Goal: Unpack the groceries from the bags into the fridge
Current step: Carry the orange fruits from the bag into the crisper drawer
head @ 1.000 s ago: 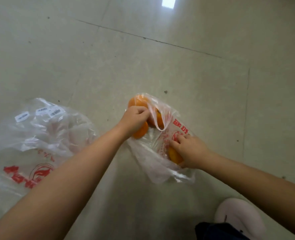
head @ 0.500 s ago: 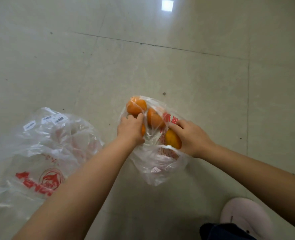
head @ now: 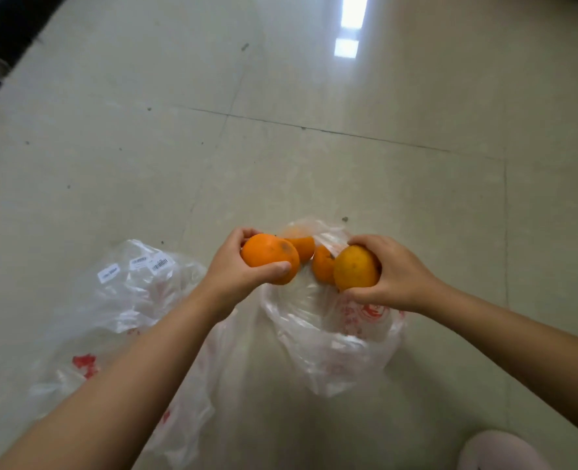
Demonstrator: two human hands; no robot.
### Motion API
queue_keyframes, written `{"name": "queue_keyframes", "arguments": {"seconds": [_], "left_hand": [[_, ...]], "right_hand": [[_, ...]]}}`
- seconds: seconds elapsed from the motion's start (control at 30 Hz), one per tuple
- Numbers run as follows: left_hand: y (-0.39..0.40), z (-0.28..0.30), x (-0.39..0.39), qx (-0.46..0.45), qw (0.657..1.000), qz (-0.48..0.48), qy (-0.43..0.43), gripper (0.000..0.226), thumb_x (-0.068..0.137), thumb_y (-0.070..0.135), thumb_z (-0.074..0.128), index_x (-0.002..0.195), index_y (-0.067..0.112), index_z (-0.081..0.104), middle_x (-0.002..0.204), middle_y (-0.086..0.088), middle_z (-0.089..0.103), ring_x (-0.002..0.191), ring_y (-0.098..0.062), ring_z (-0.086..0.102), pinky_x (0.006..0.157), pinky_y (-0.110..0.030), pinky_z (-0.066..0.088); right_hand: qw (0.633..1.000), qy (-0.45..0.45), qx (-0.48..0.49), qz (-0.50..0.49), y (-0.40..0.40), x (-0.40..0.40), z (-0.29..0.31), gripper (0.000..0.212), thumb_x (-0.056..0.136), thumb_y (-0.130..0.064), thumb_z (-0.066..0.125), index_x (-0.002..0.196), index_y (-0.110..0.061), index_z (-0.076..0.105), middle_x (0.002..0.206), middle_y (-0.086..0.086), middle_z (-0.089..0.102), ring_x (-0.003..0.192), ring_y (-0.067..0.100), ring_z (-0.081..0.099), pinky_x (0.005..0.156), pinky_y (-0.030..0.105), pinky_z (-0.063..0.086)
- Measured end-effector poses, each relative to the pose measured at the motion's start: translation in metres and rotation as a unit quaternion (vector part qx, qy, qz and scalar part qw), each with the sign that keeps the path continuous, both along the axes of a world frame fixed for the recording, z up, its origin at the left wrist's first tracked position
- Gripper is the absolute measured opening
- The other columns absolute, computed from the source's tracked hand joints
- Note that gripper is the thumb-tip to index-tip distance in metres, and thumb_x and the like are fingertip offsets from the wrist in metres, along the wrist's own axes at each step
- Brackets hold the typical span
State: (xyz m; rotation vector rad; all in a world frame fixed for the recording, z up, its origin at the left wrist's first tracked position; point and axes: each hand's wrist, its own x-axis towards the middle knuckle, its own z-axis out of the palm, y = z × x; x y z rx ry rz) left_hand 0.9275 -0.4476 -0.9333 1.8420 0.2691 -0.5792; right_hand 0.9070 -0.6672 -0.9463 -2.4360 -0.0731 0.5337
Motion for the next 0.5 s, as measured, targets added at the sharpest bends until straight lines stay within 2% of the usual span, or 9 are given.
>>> {"name": "queue_keyframes", "arguments": {"seconds": [0.13,0.23,0.33,0.43,0.5], "left_hand": [[0.003,0.048,-0.019,-0.025,0.999,0.034,0.016,0.051,0.074,0.002,0.074,0.107,0.022,0.042,0.09,0.011,0.047,0.076,-0.005,0.052,0.06,-0.013,0.047],[0.004,0.102,-0.039,-0.042,0.997,0.035,0.055,0.048,0.074,0.003,0.075,0.1,0.027,0.043,0.092,0.013,0.047,0.079,-0.005,0.052,0.061,-0.013,0.049],[-0.007,0.165,-0.057,-0.033,0.995,0.04,0.088,0.043,0.079,0.009,0.072,0.107,0.023,0.042,0.091,0.012,0.045,0.078,-0.004,0.05,0.063,-0.014,0.045],[-0.029,0.237,-0.058,-0.024,0.993,0.032,0.11,0.041,0.083,0.015,0.067,0.112,0.023,0.039,0.095,0.007,0.045,0.085,-0.012,0.051,0.063,-0.013,0.044],[-0.047,0.287,-0.048,-0.035,0.991,0.014,0.125,0.041,0.084,0.019,0.068,0.112,0.023,0.039,0.104,0.001,0.046,0.091,-0.017,0.051,0.06,-0.015,0.049]], "right_hand": [[0.999,0.022,0.025,-0.03,0.002,-0.012,0.056,0.07,0.061,-0.021,0.082,0.124,-0.017,0.051,0.11,-0.003,0.049,0.096,0.008,0.044,0.079,0.016,0.035],[0.995,0.056,0.052,-0.069,0.005,-0.033,0.11,0.066,0.059,-0.024,0.084,0.115,-0.024,0.049,0.105,-0.006,0.045,0.094,0.012,0.048,0.067,0.009,0.036],[0.987,0.083,0.077,-0.112,0.006,-0.056,0.172,0.06,0.065,-0.019,0.081,0.113,-0.028,0.045,0.105,-0.005,0.044,0.095,0.014,0.049,0.065,0.005,0.034],[0.979,0.09,0.094,-0.159,0.002,-0.066,0.249,0.065,0.068,-0.017,0.079,0.124,-0.019,0.047,0.106,-0.006,0.042,0.095,0.011,0.046,0.068,0.014,0.038],[0.972,0.08,0.097,-0.196,-0.009,-0.066,0.303,0.065,0.068,-0.015,0.078,0.125,-0.017,0.048,0.108,-0.005,0.043,0.097,0.012,0.045,0.078,0.021,0.038]]}}
